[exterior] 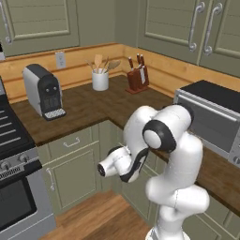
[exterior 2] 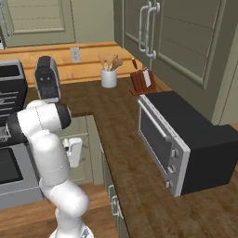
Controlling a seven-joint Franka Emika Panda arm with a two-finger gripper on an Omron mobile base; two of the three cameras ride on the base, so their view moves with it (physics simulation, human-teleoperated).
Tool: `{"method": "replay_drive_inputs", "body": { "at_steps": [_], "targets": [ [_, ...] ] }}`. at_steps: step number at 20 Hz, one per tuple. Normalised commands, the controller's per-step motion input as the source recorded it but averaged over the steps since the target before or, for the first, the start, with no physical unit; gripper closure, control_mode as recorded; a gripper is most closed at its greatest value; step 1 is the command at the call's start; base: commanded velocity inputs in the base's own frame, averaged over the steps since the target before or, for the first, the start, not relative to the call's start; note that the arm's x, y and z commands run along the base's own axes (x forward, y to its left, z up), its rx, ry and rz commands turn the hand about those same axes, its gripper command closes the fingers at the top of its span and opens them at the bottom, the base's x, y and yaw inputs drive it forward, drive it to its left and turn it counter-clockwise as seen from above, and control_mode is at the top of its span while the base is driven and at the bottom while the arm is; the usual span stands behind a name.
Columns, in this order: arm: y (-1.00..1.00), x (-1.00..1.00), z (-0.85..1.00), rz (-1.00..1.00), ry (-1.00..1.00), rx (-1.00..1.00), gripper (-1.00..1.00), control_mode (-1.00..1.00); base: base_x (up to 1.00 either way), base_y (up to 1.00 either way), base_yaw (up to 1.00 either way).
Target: Take a straw from the drawer in front and place it inside the glass cup on the dining counter.
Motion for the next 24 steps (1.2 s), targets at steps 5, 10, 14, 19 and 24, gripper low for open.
{"method": "replay_drive_inputs", "body": {
  "at_steps": [5,10,14,19,24],
  "targets": [
    [-0.26,0.25,-0.21,-0.17,-0.14,-0.09,-1.00,-1.00,0.00,0.00,0.00],
    [-0.16,0.25,-0.18,-0.14,-0.14,-0.06,-1.00,-1.00,0.00,0.00,0.00],
    [-0.10,0.28,-0.02,-0.06,-0.14,-0.02,-1.00,-1.00,0.00,0.00,0.00],
    [-0.14,0.34,0.00,0.00,-0.10,0.00,-1.00,-1.00,0.00,0.00,0.00],
    [-0.18,0.44,0.00,0.00,0.00,0.01,-1.00,-1.00,0.00,0.00,0.00]
  ]
}}
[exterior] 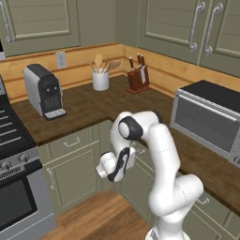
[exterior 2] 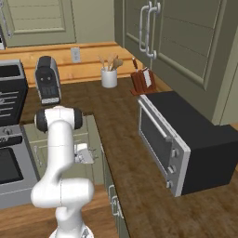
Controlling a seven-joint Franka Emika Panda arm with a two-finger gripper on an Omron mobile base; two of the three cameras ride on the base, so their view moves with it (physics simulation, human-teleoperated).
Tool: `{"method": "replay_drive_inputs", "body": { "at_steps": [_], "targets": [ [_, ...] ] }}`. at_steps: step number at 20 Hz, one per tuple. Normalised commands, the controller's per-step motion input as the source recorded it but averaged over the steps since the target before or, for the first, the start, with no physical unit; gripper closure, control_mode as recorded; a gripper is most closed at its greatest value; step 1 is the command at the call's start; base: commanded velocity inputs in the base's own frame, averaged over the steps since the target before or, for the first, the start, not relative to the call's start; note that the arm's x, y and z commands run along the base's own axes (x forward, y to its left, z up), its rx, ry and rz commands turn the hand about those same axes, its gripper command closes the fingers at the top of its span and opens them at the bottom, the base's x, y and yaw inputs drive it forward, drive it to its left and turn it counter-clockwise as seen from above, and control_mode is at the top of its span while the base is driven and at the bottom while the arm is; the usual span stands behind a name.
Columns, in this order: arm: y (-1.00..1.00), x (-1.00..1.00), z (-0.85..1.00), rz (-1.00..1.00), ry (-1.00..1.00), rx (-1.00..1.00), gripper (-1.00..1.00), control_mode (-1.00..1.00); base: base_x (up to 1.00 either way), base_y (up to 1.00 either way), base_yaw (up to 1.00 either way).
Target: Take a straw from the drawer in front and place it inside the glass cup on the dining counter.
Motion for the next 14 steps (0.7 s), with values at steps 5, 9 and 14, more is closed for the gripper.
{"method": "replay_drive_inputs", "body": {
  "at_steps": [5,9,14],
  "targets": [
    [-0.14,0.46,-0.01,0.00,0.00,0.03,-1.00,-1.00,0.00,0.00,0.00],
    [-0.10,0.32,-0.17,0.00,0.02,0.01,-1.00,-1.00,0.00,0.00,0.00],
    [-0.07,0.14,-0.39,0.00,0.08,0.00,-1.00,-1.00,0.00,0.00,0.00]
  ]
}}
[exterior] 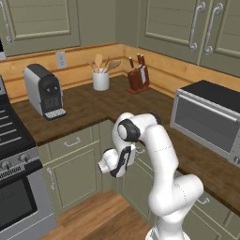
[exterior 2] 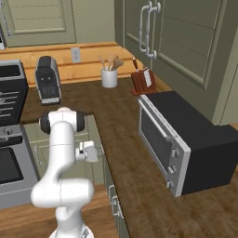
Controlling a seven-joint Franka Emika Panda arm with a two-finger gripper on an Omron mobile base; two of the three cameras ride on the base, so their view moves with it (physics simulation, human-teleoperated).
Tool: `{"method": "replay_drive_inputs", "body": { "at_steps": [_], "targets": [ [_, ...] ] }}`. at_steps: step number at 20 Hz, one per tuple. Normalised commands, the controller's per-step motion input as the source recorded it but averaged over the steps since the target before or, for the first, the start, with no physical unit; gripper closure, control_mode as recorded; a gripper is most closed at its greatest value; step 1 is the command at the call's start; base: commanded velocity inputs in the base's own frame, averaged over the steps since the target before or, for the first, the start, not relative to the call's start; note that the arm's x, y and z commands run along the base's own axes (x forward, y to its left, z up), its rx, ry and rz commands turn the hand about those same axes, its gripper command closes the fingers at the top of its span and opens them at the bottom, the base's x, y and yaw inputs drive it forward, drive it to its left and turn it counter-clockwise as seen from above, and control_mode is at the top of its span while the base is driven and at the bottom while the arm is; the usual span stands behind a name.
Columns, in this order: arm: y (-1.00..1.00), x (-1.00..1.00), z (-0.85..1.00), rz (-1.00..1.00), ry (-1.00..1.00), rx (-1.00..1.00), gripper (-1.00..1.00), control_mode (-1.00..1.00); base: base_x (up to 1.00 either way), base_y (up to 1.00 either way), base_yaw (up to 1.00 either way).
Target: Take a straw from the drawer in front and place it inside the glass cup on the dining counter.
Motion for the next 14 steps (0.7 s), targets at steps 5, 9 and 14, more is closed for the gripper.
{"method": "replay_drive_inputs", "body": {
  "at_steps": [5,9,14],
  "targets": [
    [-0.02,0.10,-0.32,0.01,0.10,0.04,-1.00,-1.00,0.00,0.00,0.00],
    [-0.01,0.20,-0.03,0.03,0.02,0.06,-1.00,-1.00,0.00,0.00,0.00],
    [-0.08,0.37,0.00,0.04,0.00,0.05,-1.00,-1.00,0.00,0.00,0.00]
  ]
}}
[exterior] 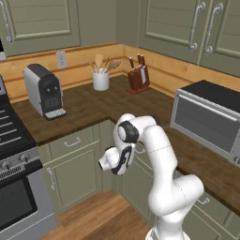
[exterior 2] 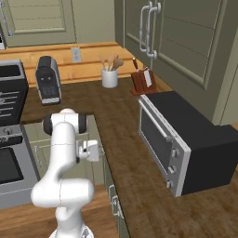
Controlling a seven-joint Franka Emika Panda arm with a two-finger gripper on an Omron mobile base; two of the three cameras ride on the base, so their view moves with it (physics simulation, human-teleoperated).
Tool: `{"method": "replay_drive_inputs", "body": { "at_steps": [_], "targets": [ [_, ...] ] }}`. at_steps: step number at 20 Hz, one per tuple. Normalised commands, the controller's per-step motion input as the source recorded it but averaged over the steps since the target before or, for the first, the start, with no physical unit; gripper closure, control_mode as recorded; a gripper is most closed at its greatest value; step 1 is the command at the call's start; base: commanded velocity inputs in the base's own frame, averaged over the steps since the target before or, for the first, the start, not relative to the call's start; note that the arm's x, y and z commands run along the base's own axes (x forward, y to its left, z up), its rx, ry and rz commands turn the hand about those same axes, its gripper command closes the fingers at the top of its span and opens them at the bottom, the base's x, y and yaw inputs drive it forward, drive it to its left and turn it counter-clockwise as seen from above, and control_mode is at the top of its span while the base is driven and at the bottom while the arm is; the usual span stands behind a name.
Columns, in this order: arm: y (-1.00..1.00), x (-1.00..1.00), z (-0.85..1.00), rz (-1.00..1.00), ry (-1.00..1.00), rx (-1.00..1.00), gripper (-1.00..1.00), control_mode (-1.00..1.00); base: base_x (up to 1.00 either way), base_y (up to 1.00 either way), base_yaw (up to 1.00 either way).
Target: Take a straw from the drawer in front and place it inside the glass cup on the dining counter.
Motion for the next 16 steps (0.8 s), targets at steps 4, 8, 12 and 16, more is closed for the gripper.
{"method": "replay_drive_inputs", "body": {
  "at_steps": [4,8,12,16],
  "targets": [
    [-0.17,0.31,-0.03,0.03,0.01,0.02,-1.00,-1.00,0.00,0.00,0.00],
    [-0.20,0.10,0.00,0.02,0.00,0.00,-1.00,-1.00,0.00,0.00,0.00],
    [-0.14,-0.07,0.00,0.02,0.00,0.02,1.00,-1.00,0.00,0.00,0.00],
    [-0.01,-0.44,0.00,0.04,0.00,0.05,1.00,-1.00,0.00,0.00,0.00]
  ]
}}
